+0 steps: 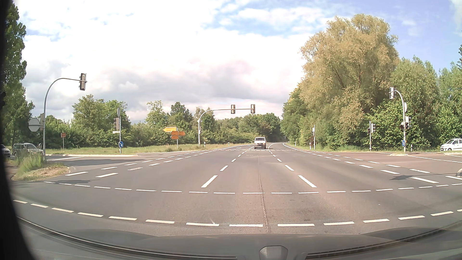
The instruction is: Follow the waypoints while adhering to traffic rules and regulations
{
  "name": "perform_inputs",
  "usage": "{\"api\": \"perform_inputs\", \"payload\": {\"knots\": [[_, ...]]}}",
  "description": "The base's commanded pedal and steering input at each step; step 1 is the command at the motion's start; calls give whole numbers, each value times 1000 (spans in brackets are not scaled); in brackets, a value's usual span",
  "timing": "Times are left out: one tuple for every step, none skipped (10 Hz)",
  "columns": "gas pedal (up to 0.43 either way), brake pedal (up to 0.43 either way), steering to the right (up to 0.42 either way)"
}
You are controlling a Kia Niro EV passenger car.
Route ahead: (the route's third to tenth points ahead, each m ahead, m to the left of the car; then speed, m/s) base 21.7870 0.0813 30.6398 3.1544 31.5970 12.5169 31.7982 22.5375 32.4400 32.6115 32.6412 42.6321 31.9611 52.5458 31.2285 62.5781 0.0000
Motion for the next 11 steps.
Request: {"api": "perform_inputs", "payload": {"knots": [[0, 262, 7], [0, 256, 7], [0, 262, 7], [0, 262, 7], [0, 262, 7], [0, 262, 7], [0, 262, 7], [0, 262, 7], [0, 262, 7], [0, 262, 7], [0, 262, 7]]}}
